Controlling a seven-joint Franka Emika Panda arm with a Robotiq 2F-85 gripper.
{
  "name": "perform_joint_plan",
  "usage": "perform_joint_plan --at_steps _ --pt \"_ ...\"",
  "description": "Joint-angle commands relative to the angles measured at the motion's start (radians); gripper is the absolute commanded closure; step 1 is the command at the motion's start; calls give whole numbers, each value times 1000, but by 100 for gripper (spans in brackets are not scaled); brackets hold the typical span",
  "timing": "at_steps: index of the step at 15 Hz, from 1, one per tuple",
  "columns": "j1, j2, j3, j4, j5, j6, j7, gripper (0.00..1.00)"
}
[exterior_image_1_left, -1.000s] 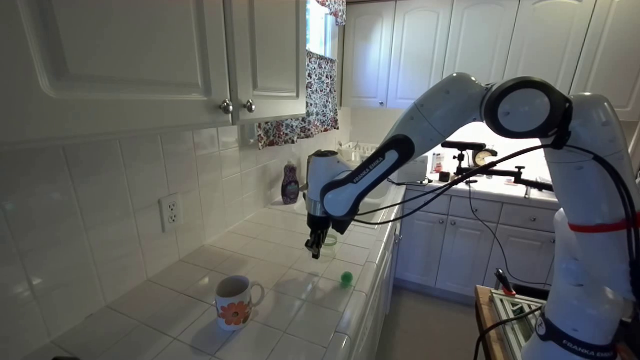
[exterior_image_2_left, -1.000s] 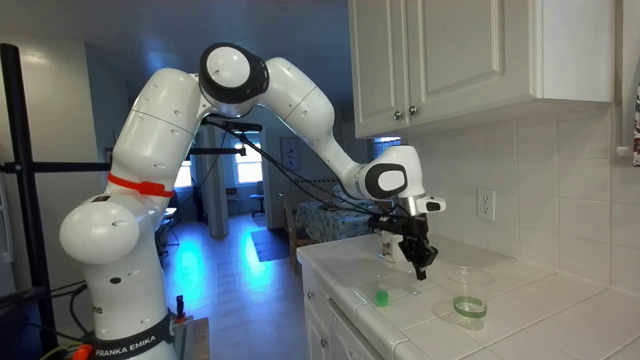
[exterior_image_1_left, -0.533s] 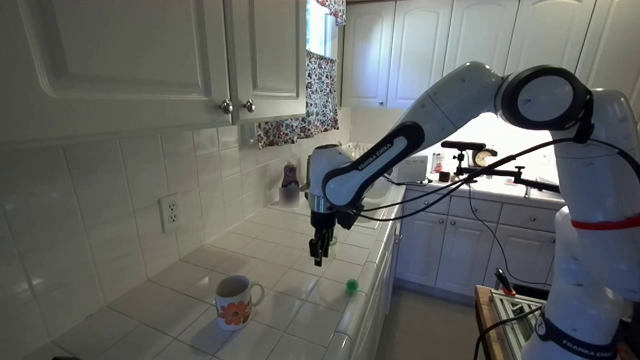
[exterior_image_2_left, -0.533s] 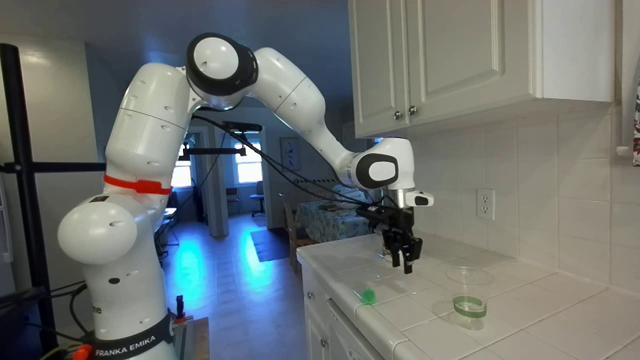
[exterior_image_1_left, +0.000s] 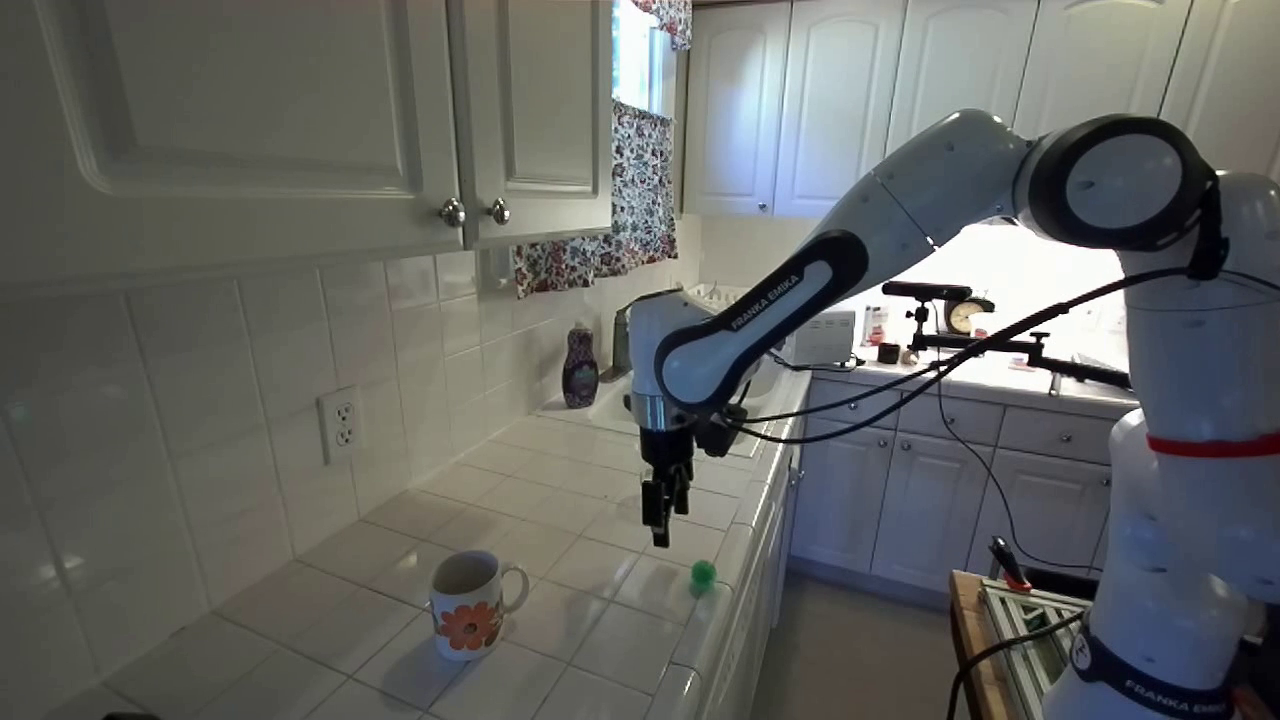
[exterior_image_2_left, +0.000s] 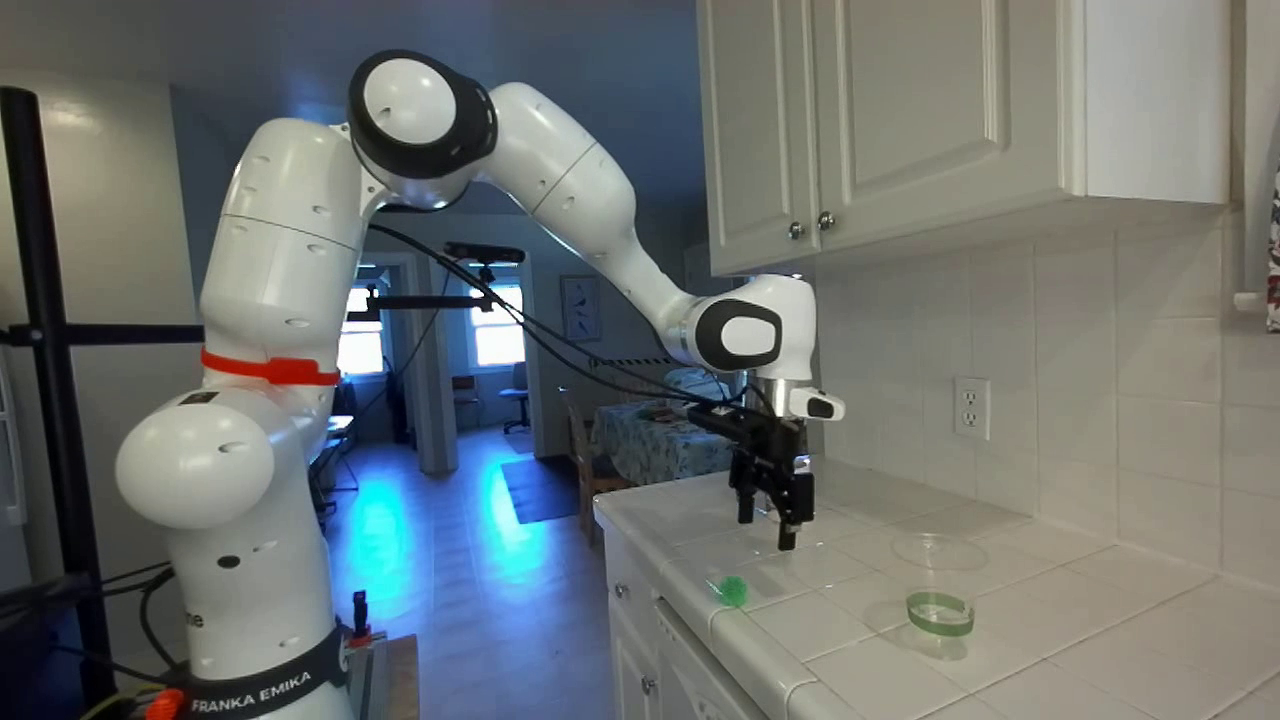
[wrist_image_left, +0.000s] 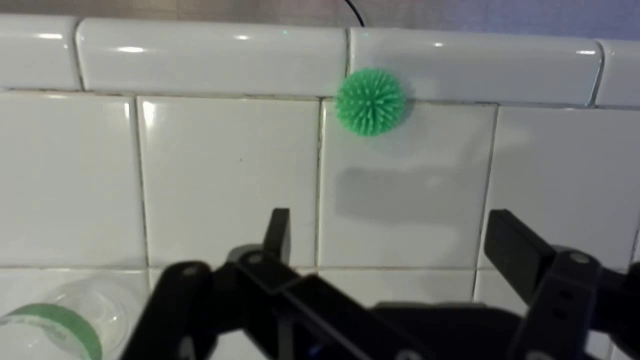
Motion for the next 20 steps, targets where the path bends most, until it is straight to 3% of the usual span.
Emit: perform_joint_plan --at_steps 1,15,16,17,20 --pt "-6 -17 11 -27 0 -65 -40 0" --pt "24 99 13 0 -81 -128 -22 0" --pt "24 105 13 2 -85 -129 -22 25" --pt "26 111 12 4 -88 -128 -18 26" --pt "28 117 11 3 -97 -120 -14 51"
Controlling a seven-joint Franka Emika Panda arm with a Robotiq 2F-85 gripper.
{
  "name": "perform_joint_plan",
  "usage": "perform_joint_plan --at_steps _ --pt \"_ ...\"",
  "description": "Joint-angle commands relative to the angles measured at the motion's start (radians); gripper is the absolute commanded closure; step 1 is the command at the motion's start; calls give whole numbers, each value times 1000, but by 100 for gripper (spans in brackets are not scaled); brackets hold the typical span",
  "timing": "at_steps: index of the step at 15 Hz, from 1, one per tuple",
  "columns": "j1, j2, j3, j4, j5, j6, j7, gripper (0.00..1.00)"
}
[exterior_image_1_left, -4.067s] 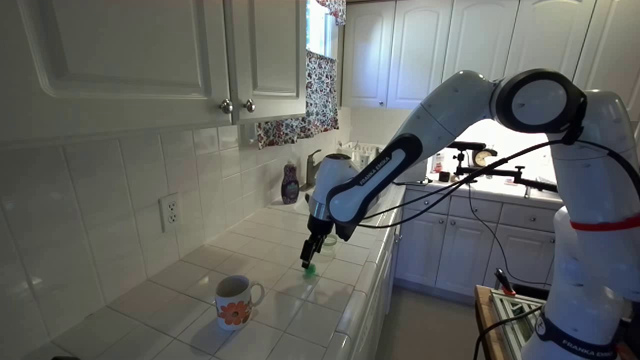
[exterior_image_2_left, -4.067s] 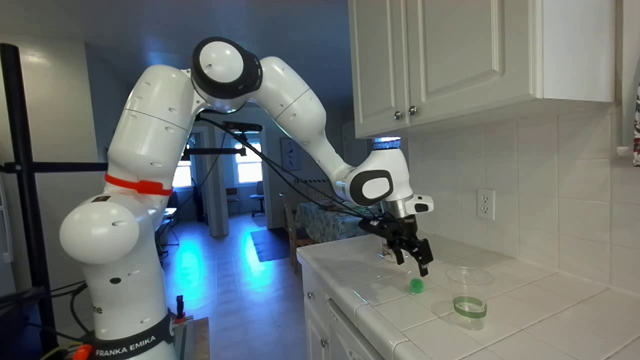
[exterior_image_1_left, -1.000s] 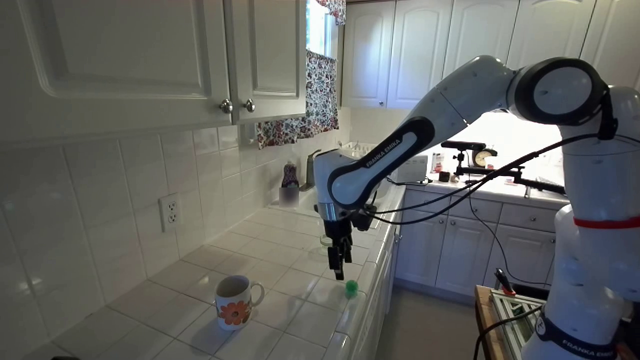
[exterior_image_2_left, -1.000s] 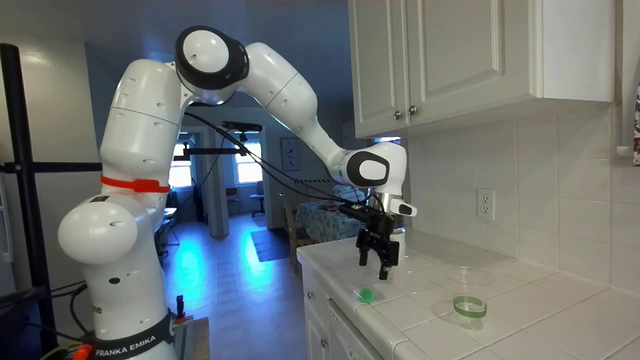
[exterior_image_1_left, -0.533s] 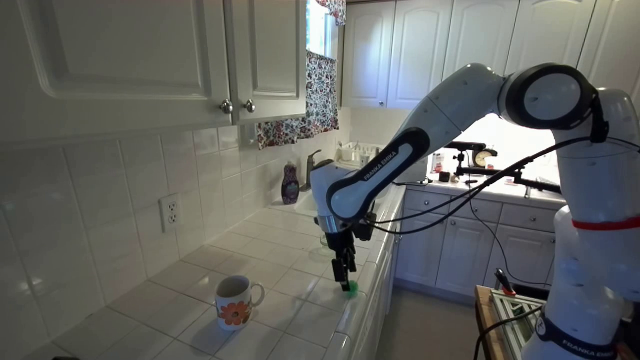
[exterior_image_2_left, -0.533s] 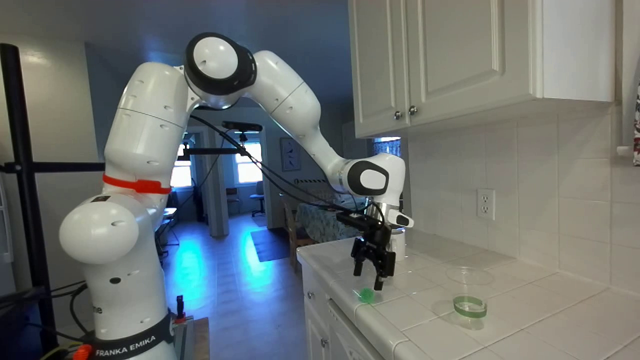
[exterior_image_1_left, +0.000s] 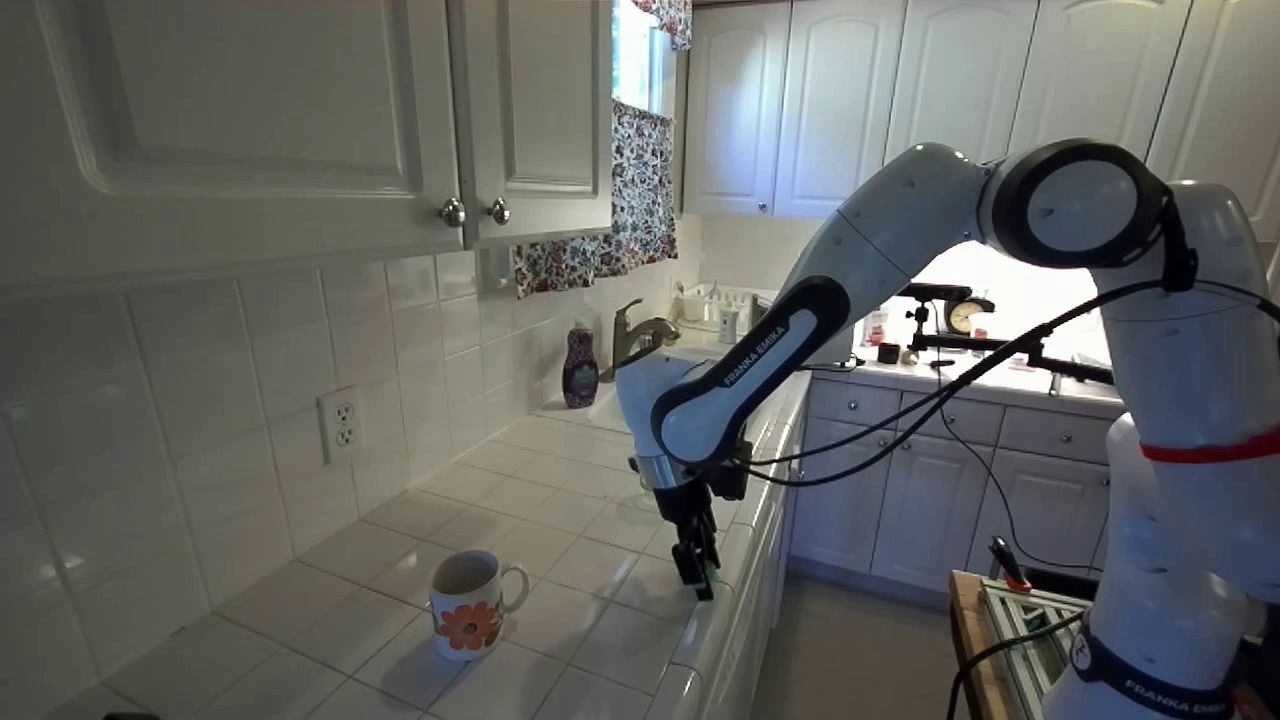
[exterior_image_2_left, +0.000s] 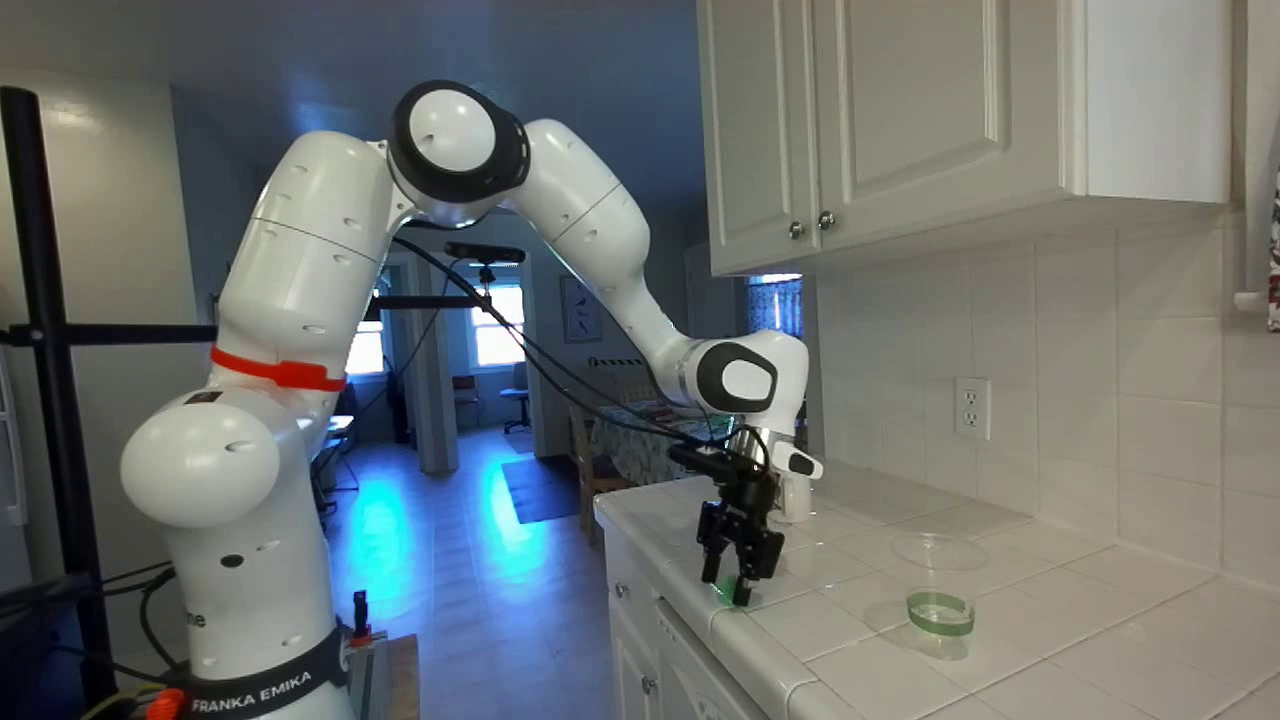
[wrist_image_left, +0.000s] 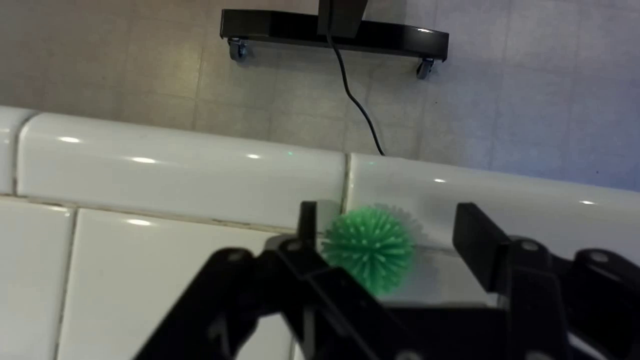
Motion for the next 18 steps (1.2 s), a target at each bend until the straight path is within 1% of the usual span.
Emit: perform_joint_plan --at_steps 1,5,6,7,8,9,10,11,13,14,15,18 --pt "1 13 3 10 -27 -5 4 60" --pt "5 2 0 3 -41 8 10 90" --pt "6 0 0 1 -45 10 11 96" --pt "7 -3 0 -1 -52 12 13 100" --pt "8 -6 -1 -4 -57 15 14 100" --pt "8 -11 -1 -8 -60 17 17 69" --pt "7 -18 1 -13 -61 19 13 73" --pt "7 -24 1 -18 -64 22 11 73" --pt "7 -44 0 -33 -70 37 12 61" --pt "7 -55 -3 -40 -75 47 15 53" --pt "7 -62 -5 -42 -81 55 17 47" --pt "5 -82 -21 -46 -110 140 45 24"
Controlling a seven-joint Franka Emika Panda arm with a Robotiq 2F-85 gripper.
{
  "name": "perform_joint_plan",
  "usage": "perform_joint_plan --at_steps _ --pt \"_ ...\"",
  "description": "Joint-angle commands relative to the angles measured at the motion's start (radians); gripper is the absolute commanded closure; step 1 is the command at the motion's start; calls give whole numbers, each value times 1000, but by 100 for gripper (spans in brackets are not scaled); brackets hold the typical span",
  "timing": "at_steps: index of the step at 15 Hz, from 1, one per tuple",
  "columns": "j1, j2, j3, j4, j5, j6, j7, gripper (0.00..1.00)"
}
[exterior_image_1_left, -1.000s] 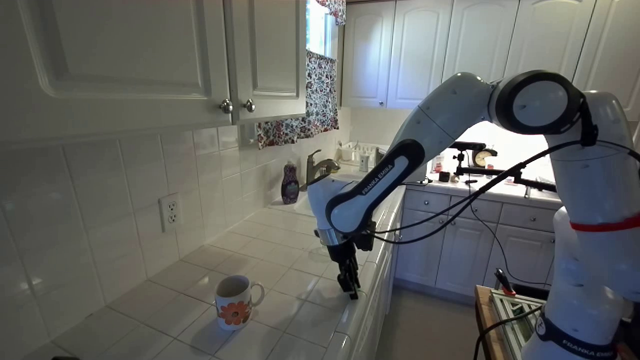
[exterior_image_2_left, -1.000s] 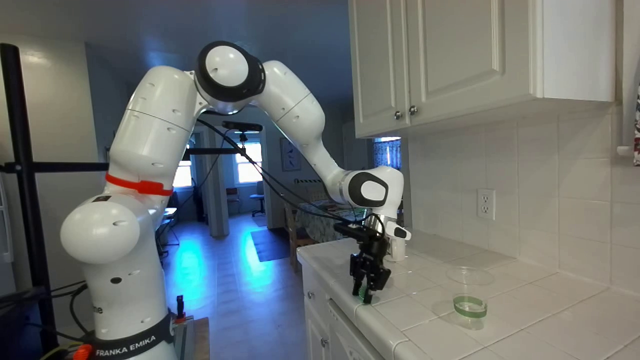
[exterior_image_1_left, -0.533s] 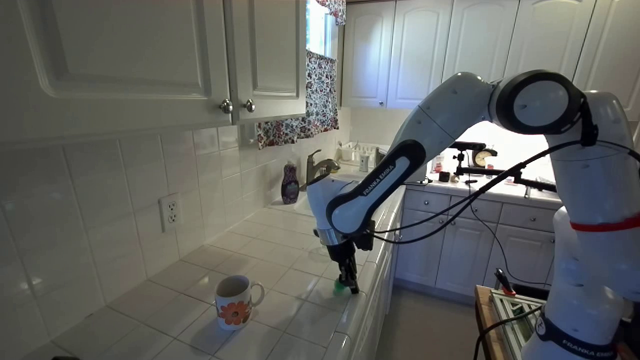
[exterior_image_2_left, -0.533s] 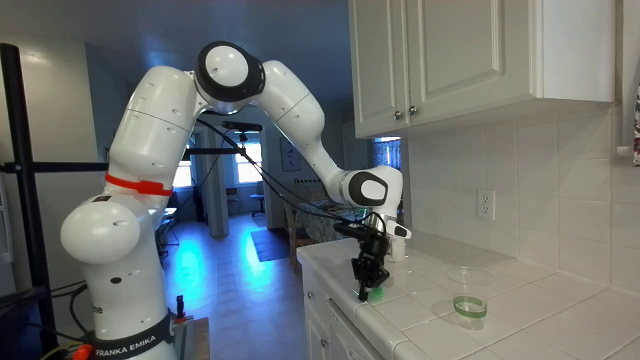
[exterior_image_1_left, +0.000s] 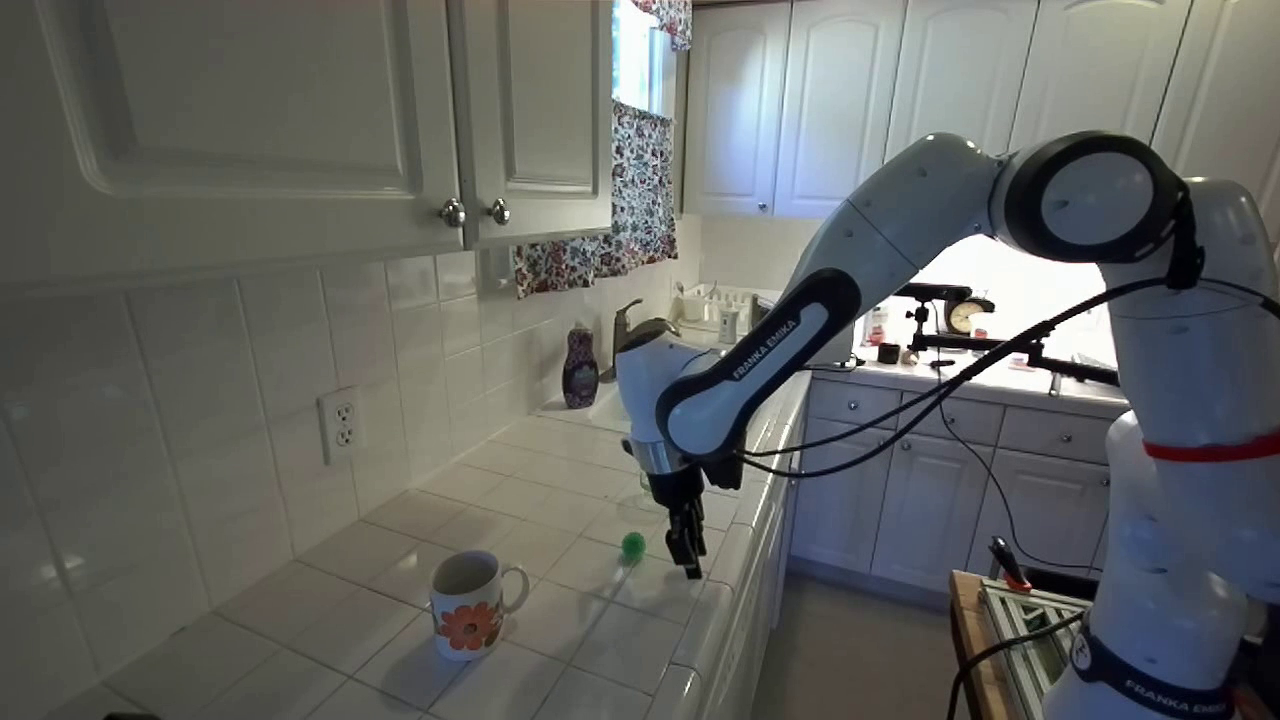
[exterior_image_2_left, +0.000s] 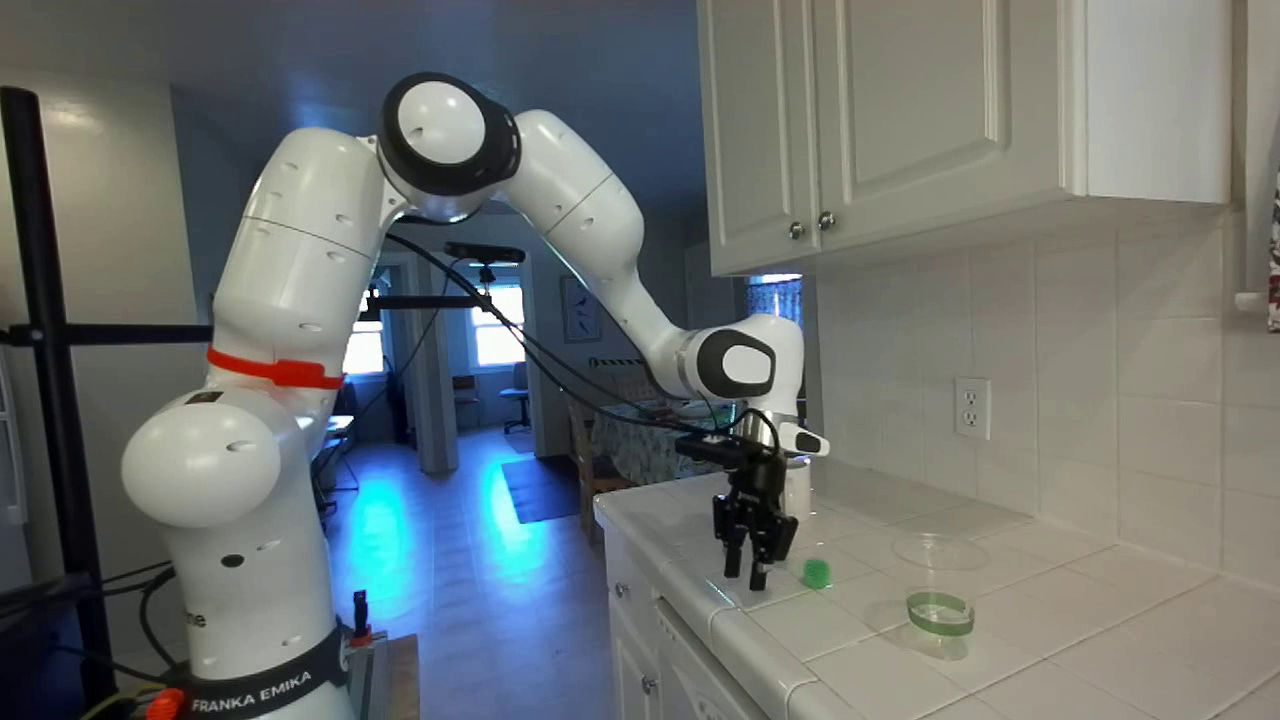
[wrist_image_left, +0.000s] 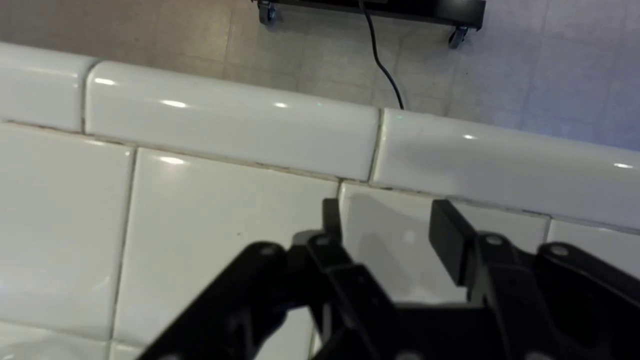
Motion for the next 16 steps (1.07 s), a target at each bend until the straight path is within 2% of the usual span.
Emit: perform_joint_plan --at_steps 1,3,4,10,16 --pt "-1 -47 -20 -40 -48 108 41 17" --pt "-8 -42 -28 -31 -49 181 54 2" --pt "-12 -33 -32 -23 -42 219 58 0" --pt "-37 7 -25 3 11 406 48 0" --pt "-46 40 5 31 68 430 22 0"
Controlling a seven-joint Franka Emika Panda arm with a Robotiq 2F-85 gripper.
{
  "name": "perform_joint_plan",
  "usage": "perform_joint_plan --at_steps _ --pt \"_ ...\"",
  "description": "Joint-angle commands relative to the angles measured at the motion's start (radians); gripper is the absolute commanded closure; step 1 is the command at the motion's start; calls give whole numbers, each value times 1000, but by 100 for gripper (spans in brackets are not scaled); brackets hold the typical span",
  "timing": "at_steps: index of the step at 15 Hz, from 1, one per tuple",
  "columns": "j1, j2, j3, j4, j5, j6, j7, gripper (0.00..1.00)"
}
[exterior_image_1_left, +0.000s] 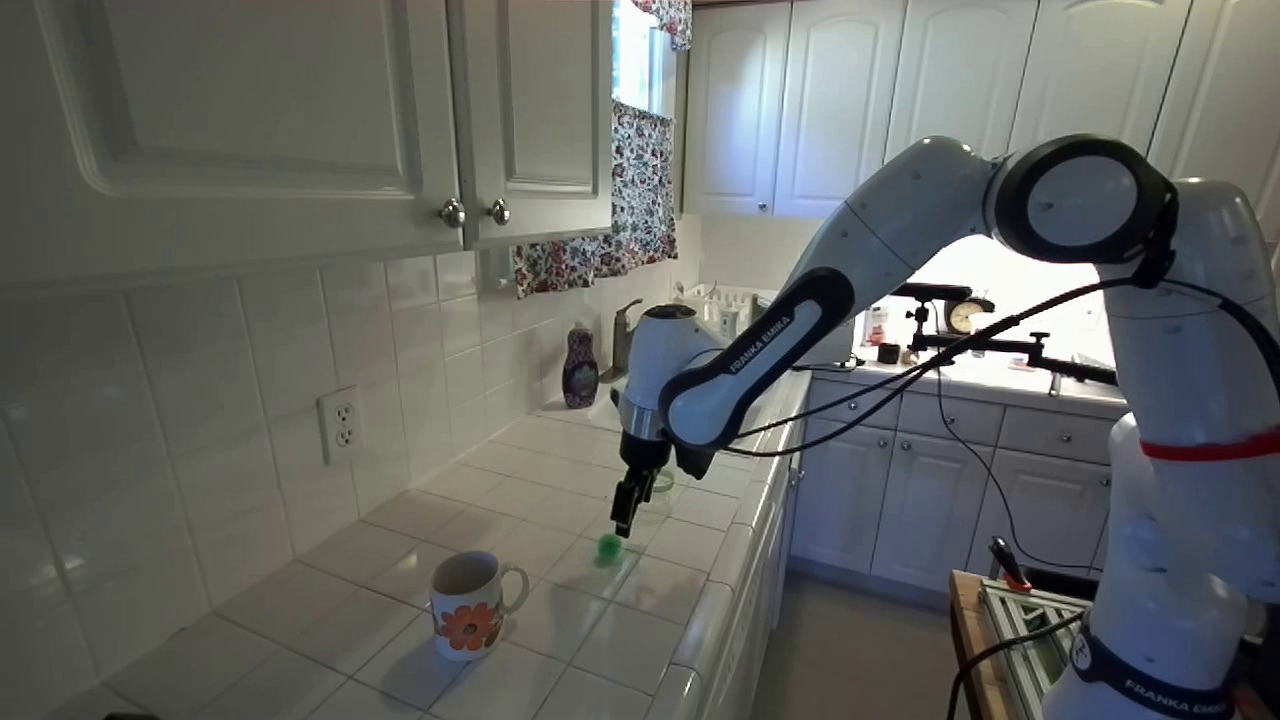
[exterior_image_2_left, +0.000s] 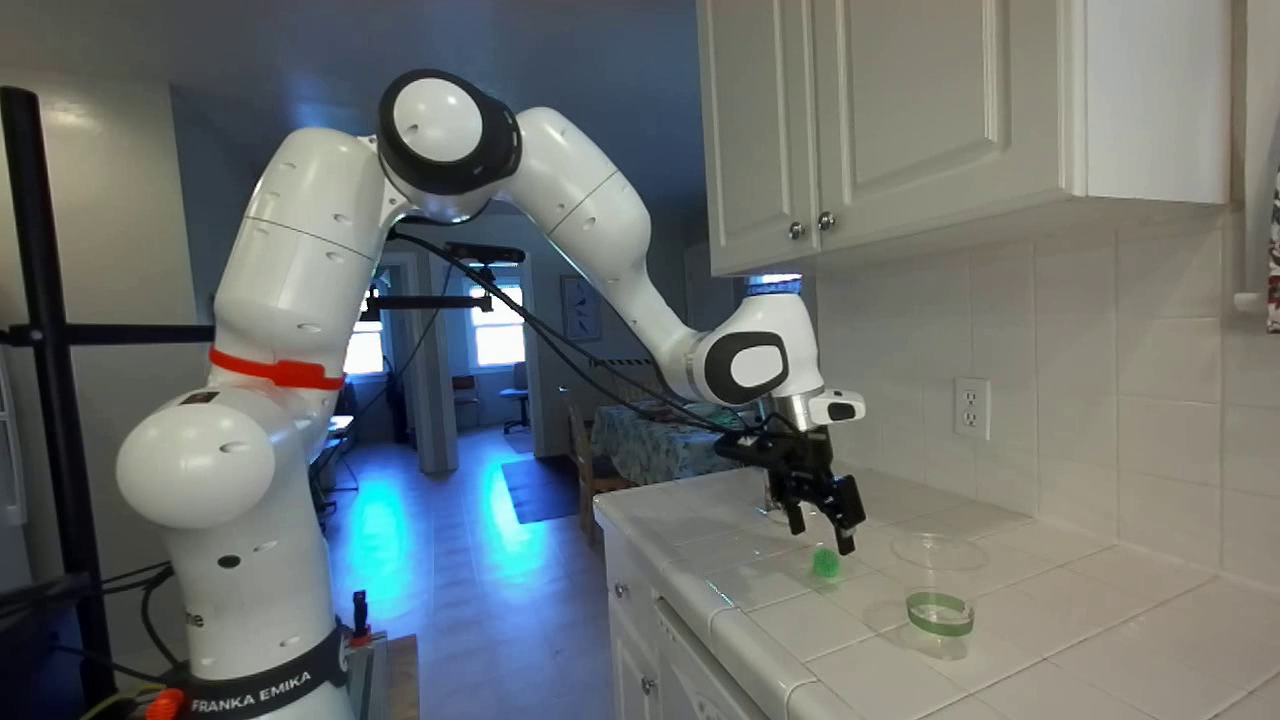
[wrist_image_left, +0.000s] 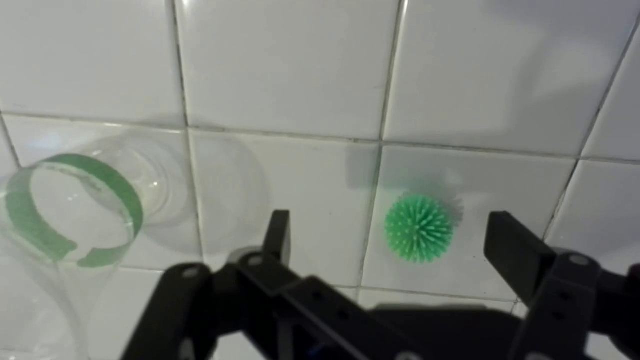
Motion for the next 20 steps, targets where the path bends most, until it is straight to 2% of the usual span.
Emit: perform_joint_plan --at_steps 1,12,13,14,15,20 --pt "-15 36 27 30 41 20 -24 0" --pt "-5 117 36 88 33 62 -10 1" --pt "-7 123 39 93 36 64 -13 7" --pt "-9 128 41 99 38 64 -16 26" --pt "-11 134 45 105 41 67 -20 30" --pt "-13 150 53 119 42 69 -23 70"
